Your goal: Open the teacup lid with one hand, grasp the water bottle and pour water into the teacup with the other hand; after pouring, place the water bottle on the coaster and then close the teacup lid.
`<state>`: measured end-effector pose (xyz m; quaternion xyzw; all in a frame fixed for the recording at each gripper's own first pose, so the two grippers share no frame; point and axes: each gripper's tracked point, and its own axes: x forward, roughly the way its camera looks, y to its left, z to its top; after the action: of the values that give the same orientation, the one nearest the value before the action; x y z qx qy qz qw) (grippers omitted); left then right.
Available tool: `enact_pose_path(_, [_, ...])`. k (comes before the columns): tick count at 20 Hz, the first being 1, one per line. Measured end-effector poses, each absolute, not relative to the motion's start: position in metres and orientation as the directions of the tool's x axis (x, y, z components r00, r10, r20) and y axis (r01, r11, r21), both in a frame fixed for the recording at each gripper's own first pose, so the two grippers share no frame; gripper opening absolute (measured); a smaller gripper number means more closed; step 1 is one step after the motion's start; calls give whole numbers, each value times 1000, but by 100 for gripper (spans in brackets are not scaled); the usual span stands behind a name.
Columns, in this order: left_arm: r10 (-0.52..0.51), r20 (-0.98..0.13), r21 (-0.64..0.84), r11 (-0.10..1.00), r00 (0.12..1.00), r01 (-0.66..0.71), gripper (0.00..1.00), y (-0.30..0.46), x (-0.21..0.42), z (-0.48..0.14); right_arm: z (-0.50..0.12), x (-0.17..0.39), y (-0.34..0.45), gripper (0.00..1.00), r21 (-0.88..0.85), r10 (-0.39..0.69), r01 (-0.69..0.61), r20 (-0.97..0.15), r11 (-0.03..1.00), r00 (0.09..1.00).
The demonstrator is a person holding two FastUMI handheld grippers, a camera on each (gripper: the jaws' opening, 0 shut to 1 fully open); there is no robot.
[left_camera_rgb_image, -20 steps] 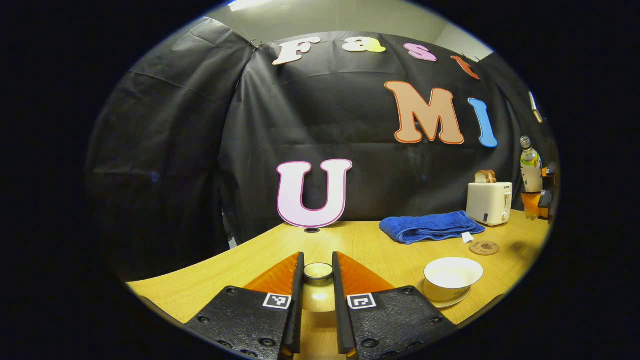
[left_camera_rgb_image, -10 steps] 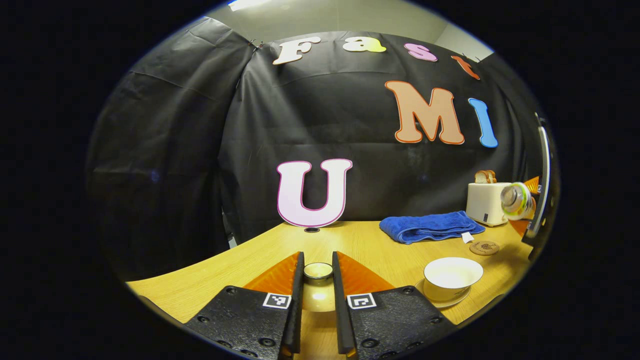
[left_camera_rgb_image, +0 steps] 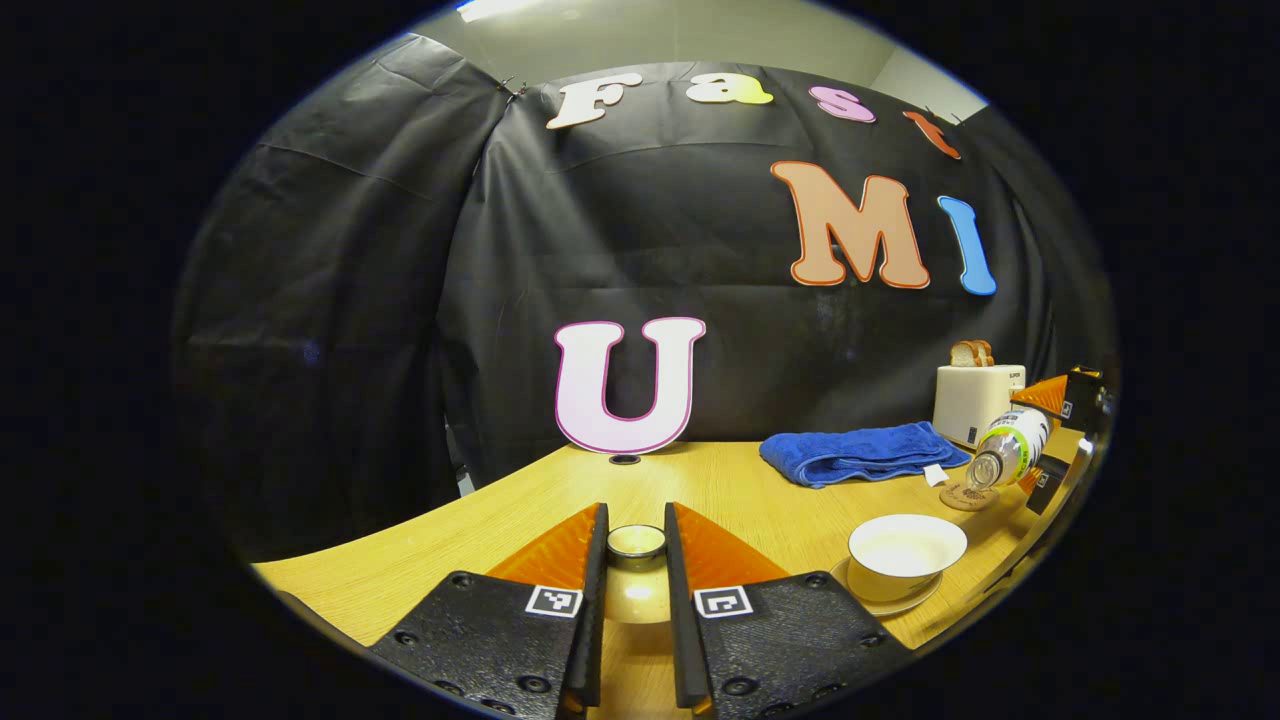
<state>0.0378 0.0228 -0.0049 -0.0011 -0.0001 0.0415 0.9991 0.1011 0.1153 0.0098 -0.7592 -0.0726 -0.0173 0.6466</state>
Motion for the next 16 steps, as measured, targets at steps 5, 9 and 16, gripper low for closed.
enact_pose_path(5, [84, 0, -2, 996, 996, -84, 24, 23, 39, -5, 10, 96, 127, 60, -957, 130, 169, 141, -235, 981])
enact_pose_path(9, [84, 0, -3, 996, 996, -84, 26, 23, 38, -5, 17, 93, 137, 60, -919, 173, 243, 197, -309, 965])
enact_pose_path(16, [84, 0, -3, 996, 996, -84, 26, 23, 39, -5, 22, 88, 144, 59, -886, 216, 304, 240, -351, 947])
